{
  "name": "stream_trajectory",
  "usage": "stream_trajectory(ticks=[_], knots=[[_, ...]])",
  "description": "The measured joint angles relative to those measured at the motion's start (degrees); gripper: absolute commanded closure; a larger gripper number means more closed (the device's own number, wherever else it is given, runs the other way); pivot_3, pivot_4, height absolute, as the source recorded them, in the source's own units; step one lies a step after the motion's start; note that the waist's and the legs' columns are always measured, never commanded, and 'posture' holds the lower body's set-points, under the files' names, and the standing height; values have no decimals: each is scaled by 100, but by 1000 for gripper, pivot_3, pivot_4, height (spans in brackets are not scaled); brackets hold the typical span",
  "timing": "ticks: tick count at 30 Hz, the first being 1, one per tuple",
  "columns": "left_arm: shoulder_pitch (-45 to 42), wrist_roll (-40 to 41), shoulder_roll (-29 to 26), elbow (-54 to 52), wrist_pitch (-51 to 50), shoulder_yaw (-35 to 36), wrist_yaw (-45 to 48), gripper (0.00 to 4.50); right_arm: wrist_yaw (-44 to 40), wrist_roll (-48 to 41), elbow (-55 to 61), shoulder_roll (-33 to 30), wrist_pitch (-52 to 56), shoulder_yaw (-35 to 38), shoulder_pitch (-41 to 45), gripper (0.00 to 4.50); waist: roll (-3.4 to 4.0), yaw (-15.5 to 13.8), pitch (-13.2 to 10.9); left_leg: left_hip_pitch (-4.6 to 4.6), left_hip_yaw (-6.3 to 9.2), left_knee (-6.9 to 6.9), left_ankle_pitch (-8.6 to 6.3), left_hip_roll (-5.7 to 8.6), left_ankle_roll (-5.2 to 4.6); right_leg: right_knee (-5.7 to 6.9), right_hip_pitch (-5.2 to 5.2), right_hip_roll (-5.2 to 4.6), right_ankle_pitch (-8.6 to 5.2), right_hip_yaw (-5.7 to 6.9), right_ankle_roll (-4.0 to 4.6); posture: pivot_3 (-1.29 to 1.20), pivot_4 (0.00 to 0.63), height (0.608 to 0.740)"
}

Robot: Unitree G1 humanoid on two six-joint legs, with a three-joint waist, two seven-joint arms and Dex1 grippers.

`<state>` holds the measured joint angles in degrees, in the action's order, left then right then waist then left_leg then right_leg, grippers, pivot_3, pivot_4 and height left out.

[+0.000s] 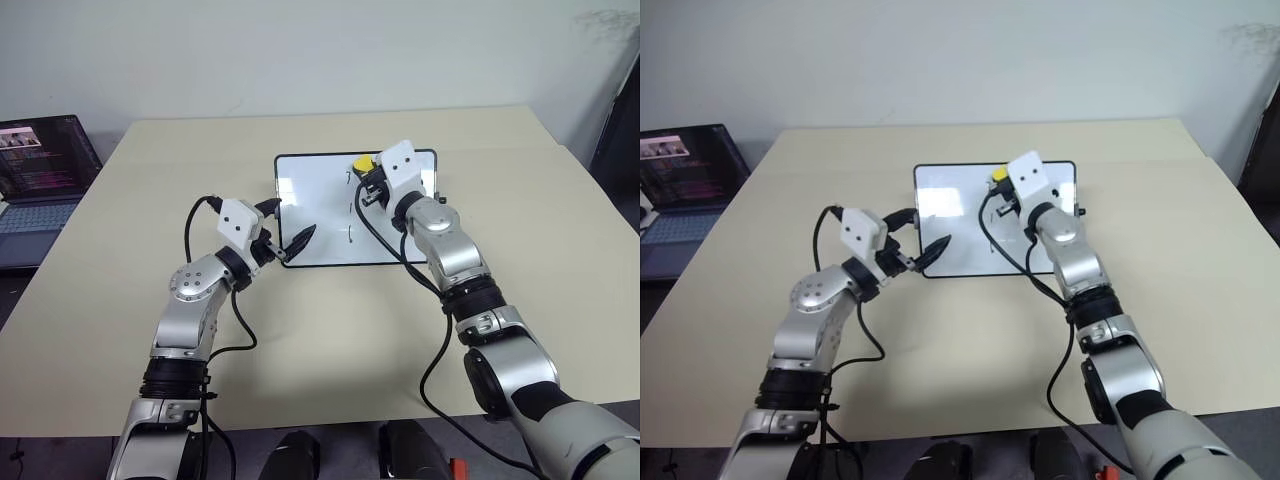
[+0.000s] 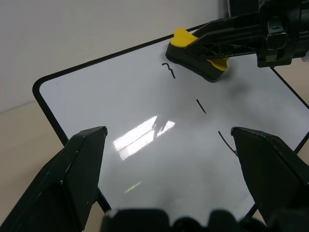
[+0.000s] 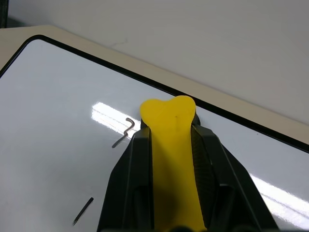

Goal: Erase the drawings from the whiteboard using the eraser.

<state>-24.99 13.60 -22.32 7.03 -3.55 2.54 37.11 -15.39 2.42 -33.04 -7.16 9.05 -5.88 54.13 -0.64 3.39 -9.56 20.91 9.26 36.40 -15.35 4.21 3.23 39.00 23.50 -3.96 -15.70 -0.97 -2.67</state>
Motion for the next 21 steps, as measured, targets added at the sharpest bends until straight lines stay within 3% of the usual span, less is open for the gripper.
stream_trajectory(ticks=[13,21], knots=[[3,0,-9,-9,-7,6,-27,0,50,145,-348,360,-133,-108,205,3670,0,18,0,-2,1,0,0,-2,0,1,0,0,1,-1,1,0,150,740],[34,1,-28,-56,-13,27,-46,0,-118,194,264,361,151,-270,-301,3670,-1,2,2,-2,3,0,0,-1,0,1,-1,0,1,0,1,0,150,740]])
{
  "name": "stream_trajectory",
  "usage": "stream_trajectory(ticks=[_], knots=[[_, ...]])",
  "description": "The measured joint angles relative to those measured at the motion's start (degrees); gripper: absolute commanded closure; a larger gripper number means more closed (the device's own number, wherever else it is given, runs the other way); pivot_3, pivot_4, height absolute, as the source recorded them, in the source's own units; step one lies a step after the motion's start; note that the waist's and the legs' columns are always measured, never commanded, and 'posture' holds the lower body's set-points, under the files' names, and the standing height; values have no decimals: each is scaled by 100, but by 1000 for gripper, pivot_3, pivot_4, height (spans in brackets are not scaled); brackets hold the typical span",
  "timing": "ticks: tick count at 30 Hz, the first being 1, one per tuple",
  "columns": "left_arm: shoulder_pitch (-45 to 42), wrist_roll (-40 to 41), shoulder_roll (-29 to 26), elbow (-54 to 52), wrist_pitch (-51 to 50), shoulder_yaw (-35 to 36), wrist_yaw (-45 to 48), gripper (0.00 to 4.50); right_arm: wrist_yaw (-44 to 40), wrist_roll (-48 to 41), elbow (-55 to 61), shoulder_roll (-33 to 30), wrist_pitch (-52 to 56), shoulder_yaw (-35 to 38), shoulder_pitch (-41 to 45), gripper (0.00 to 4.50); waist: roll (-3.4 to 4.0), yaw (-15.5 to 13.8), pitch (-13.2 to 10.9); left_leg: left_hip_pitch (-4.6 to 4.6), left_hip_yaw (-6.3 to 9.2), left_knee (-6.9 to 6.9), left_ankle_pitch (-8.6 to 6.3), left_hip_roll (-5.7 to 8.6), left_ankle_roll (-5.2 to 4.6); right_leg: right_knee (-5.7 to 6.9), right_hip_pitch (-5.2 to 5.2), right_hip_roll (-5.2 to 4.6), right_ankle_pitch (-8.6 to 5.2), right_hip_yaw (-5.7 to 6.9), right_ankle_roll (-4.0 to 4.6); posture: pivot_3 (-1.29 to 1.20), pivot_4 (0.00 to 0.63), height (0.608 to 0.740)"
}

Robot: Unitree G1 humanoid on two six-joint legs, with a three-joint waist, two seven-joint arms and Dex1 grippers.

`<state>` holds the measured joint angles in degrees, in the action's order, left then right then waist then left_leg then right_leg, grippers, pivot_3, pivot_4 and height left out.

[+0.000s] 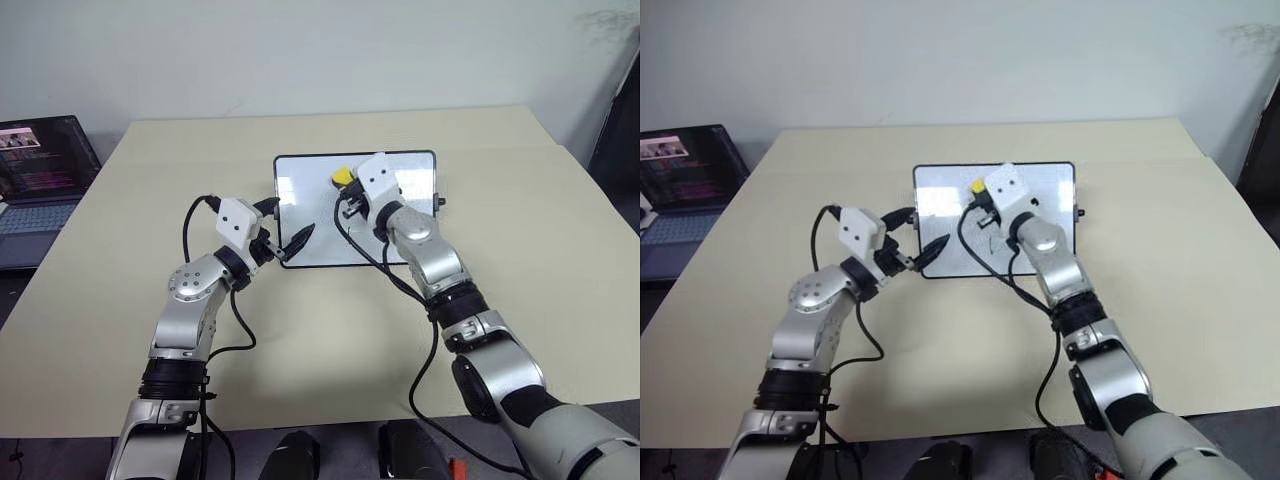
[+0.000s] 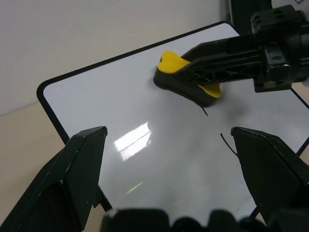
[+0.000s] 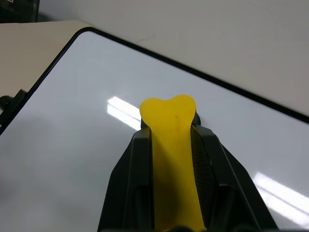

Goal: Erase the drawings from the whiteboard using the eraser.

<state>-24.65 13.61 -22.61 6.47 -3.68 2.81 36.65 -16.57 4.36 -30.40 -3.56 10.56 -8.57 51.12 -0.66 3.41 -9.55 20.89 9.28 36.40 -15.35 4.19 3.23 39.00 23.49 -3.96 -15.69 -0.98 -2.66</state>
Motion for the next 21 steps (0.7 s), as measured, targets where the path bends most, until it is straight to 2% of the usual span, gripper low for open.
stream_trajectory(ticks=[12,21], knots=[[0,1,3,-14,-6,13,-28,0,-75,118,789,-427,546,-61,-425,3670,-8,-91,5,-1,5,11,-1,5,-2,-1,-12,2,2,7,-5,0,150,740],[-91,1,34,55,5,12,8,0,-57,118,759,-645,624,-60,-392,3670,-8,-169,5,-2,6,43,-8,6,-15,-1,-28,15,11,11,-11,0,150,740]])
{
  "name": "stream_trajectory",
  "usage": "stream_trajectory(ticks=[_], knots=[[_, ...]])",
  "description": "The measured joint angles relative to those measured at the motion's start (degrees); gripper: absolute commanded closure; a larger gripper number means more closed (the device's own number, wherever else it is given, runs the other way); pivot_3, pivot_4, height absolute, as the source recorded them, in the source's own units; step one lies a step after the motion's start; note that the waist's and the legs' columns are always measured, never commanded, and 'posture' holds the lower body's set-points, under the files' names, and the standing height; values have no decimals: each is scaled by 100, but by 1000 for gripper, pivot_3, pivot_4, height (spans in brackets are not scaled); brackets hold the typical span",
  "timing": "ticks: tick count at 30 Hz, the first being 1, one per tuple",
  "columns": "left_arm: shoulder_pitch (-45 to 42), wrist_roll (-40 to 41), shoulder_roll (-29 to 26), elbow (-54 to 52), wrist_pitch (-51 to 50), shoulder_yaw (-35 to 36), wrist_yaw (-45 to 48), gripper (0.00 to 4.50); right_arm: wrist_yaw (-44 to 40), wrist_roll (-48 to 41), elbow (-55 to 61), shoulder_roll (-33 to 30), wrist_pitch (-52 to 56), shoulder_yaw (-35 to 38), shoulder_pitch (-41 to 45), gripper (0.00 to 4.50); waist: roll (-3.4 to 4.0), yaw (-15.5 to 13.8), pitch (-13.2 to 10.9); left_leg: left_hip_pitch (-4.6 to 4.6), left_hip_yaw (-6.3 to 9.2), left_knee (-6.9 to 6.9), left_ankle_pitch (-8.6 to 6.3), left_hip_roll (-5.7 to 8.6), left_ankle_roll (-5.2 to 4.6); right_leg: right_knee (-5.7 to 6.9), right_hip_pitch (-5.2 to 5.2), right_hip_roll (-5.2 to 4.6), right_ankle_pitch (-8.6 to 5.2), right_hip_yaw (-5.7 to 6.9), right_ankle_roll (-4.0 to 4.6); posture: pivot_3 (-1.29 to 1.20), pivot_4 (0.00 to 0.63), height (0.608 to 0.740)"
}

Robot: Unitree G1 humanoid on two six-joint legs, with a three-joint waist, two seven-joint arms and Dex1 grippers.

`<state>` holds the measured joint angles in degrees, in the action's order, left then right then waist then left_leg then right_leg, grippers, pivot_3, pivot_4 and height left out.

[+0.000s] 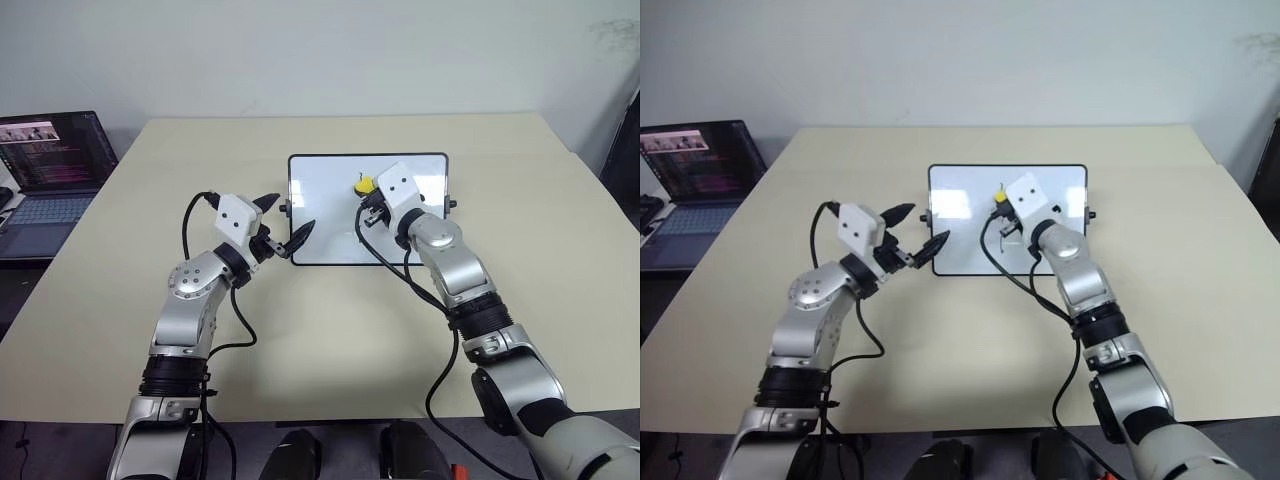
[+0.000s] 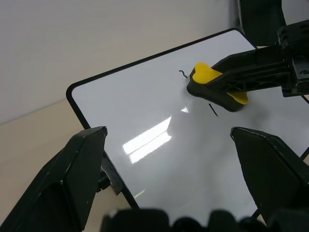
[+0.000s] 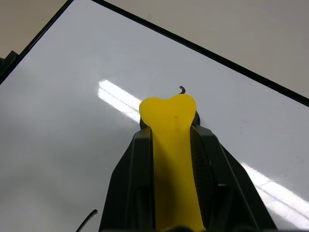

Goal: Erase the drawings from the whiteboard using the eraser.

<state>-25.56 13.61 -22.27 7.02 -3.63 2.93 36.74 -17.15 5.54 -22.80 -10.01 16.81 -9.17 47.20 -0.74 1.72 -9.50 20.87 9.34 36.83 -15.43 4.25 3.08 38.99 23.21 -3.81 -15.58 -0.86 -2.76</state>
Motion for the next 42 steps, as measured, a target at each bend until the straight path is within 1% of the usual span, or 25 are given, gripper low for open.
stream_trajectory(ticks=[5,10,17,23,30,34,42], knots=[[1,0,0,12,6,0,4,0,-3,-3,150,-147,58,7,-97,3670,-2,-5,1,0,0,3,-1,0,-2,0,-2,0,2,-1,-1,0,150,740],[2,0,-1,12,6,0,3,0,-5,-10,353,-165,296,18,-125,3670,-2,0,1,0,2,3,-1,-1,-2,0,-1,1,2,-2,-1,0,150,740],[-4,0,-1,14,6,0,11,0,132,-7,375,166,409,86,-16,3670,-1,43,0,3,-2,-4,0,-4,1,-1,11,2,2,-10,0,0,150,740],[-17,0,-2,32,11,0,17,0,229,0,318,393,175,53,296,3670,-1,72,0,8,-2,-18,3,-4,11,-10,19,1,2,-11,0,0,150,740],[-17,0,-3,33,16,0,16,0,241,143,-357,415,-147,-116,386,3670,-1,70,0,9,-3,-19,2,-3,9,-12,21,1,2,-12,0,0,150,740],[-20,0,-3,33,16,-1,15,0,232,255,-658,388,-268,-188,602,3670,-1,100,0,7,-3,-17,0,-3,6,-8,20,1,2,-12,0,0,150,740],[-19,0,-1,32,16,-1,14,0,243,440,-719,331,-292,-274,655,3670,-1,104,0,6,-1,-13,0,-3,3,-4,15,2,2,-11,0,0,150,740]])
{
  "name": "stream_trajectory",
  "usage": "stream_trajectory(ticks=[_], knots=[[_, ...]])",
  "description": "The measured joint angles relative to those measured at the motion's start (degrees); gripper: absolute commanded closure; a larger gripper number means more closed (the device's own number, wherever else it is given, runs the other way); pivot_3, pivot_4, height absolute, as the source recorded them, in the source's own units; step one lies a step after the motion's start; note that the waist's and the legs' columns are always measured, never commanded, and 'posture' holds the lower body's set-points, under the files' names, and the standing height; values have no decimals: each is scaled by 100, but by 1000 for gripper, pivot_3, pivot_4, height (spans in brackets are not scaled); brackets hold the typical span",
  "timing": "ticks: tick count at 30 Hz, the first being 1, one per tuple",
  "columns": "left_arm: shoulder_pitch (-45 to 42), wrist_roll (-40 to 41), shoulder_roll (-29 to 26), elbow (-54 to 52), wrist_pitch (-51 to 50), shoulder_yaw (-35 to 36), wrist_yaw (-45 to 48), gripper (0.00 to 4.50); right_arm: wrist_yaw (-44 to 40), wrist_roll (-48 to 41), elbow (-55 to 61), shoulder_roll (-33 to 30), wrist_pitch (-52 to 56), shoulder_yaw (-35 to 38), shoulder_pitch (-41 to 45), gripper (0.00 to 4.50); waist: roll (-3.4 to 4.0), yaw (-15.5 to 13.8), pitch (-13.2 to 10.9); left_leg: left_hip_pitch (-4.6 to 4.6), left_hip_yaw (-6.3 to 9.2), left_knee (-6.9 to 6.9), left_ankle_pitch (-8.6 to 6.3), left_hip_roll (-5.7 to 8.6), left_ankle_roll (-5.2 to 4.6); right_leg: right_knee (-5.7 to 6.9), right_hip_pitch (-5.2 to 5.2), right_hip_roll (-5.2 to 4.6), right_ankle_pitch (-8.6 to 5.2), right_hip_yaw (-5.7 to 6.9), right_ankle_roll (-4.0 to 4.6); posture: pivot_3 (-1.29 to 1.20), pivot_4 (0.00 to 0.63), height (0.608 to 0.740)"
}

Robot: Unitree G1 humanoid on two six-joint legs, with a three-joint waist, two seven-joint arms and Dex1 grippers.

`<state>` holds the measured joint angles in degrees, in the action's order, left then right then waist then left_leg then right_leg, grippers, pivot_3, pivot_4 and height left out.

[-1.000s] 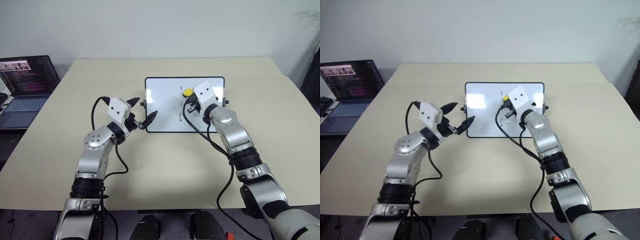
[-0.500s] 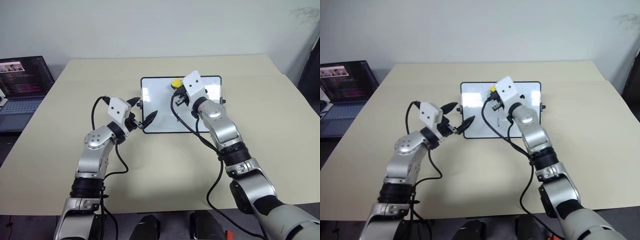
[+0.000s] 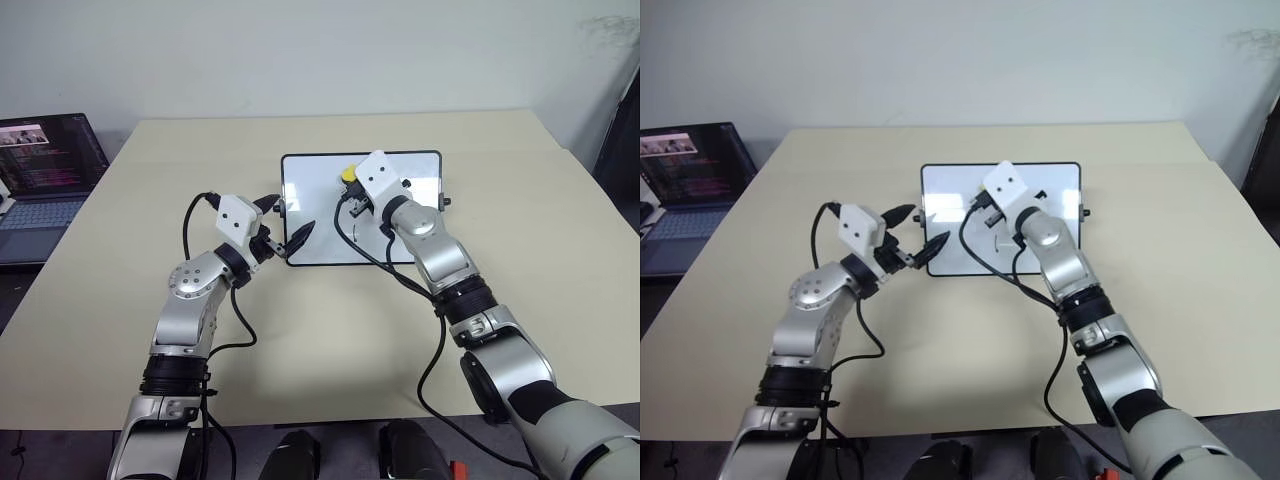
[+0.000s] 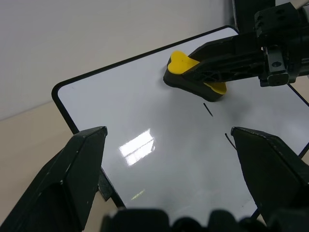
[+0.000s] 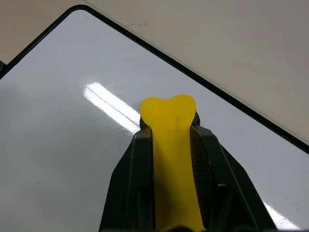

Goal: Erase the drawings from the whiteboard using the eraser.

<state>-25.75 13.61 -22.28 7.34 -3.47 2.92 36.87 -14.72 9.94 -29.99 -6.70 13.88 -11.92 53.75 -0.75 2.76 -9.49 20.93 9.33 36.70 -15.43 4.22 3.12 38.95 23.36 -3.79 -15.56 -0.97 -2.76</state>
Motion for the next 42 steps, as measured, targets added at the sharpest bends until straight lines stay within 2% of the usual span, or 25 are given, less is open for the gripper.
stream_trajectory(ticks=[17,34,42], knots=[[-5,0,67,8,10,-3,-12,0,-232,11,1129,-555,469,-43,-799,3670,-1,-93,1,-5,1,5,-1,0,-2,-2,-11,0,0,4,-1,0,150,740],[-143,-8,118,198,40,-24,3,0,136,-175,1132,-257,429,286,-422,3670,-2,-72,-1,4,-3,-11,2,-1,8,-13,7,0,-1,-1,-1,0,150,740],[-146,-11,113,197,41,-24,2,0,246,-179,406,-51,135,278,-149,3670,-2,-73,-1,5,-5,-19,3,-1,8,-17,10,0,-1,-3,-1,0,150,740]])
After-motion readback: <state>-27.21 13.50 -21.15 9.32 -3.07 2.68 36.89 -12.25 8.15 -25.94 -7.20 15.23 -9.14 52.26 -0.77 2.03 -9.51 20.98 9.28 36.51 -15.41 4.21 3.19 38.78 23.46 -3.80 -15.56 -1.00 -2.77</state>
